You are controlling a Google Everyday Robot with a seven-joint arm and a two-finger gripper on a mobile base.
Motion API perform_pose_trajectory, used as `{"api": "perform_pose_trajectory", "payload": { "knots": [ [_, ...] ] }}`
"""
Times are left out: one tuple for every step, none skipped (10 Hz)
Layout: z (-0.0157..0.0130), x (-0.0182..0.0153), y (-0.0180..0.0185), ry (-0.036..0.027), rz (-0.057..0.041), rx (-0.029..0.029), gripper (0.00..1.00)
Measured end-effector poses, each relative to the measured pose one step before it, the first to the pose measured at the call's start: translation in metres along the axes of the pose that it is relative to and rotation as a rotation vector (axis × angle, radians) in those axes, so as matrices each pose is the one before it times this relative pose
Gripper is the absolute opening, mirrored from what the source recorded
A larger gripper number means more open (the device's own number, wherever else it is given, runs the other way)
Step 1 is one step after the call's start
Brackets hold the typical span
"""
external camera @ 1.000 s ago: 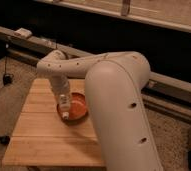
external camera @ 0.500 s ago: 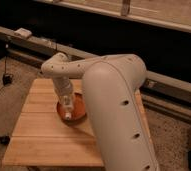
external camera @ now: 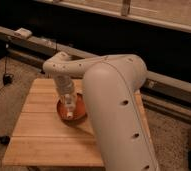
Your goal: Place the bottle in the ceramic bowl
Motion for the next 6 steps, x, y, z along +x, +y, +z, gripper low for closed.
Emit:
{"api": "perform_pose_trajectory", "payload": {
  "knots": [
    [-0.00002,-0.00017,-0.00081,-0.00023,0.00108,0.00014,0.8],
    [0.00013,-0.00011,-0.00125,0.00034,0.00196,-0.0001,0.8],
    [0.00007,-0.00004,-0.00049,0.0001,0.00065,0.00014,0.8],
    [0.00004,0.00006,0.00019,0.00017,-0.00021,-0.0001,0.8],
    [-0.00008,0.00008,0.00074,-0.00014,-0.00107,-0.00003,0.8],
    [-0.00003,0.00005,0.00044,-0.00007,-0.0007,0.00003,0.8]
  ]
}}
